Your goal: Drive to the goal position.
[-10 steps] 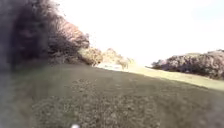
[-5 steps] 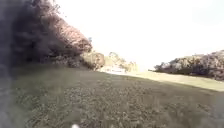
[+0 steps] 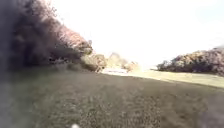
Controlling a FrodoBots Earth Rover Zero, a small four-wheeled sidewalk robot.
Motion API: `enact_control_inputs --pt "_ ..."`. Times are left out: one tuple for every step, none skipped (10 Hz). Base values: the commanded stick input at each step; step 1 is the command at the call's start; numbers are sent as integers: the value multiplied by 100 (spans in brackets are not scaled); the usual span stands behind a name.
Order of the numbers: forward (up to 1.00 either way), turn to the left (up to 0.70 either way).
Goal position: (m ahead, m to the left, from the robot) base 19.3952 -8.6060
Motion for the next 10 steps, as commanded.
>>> enact_control_inputs --pt "85 -34" --pt "85 -34" --pt "85 -34" --pt "85 -34" --pt "85 -28" --pt "85 -8" --pt "85 -2" --pt "85 0" --pt "85 0" --pt "85 0"
